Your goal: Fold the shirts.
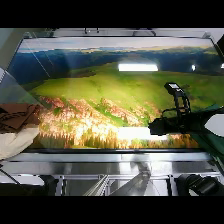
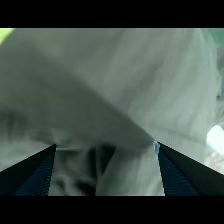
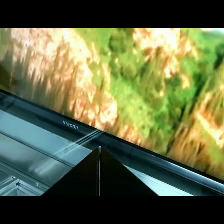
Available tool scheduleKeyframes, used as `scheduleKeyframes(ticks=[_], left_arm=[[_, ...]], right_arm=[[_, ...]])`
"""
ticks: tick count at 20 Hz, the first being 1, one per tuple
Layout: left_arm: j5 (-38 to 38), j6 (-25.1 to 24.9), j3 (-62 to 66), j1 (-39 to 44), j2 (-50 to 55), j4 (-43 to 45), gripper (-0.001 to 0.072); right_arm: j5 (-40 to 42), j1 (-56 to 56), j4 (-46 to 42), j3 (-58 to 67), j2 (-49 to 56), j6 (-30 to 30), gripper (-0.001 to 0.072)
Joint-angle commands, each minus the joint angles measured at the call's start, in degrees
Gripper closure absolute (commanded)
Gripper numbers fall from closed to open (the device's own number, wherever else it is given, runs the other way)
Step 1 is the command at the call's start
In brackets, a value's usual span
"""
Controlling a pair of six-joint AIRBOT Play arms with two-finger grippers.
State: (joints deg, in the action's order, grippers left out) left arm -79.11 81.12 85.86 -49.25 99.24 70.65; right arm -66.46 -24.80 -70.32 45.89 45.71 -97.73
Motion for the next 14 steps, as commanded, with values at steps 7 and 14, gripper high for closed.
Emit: scheduleKeyframes(ticks=[7, 14], left_arm=[[-0.22, -3.32, 5.62, 13.07, 5.16, -6.14, 0.0677], [-10.45, -6.62, 18.62, 36.81, -0.02, -31.67, 0.0677]], right_arm=[[0.5, 0.02, 0.02, -0.02, 0.02, 0.02, 0.0696], [0.7, 0.0, 0.04, -0.02, 0.02, 0.0, 0.0696]])
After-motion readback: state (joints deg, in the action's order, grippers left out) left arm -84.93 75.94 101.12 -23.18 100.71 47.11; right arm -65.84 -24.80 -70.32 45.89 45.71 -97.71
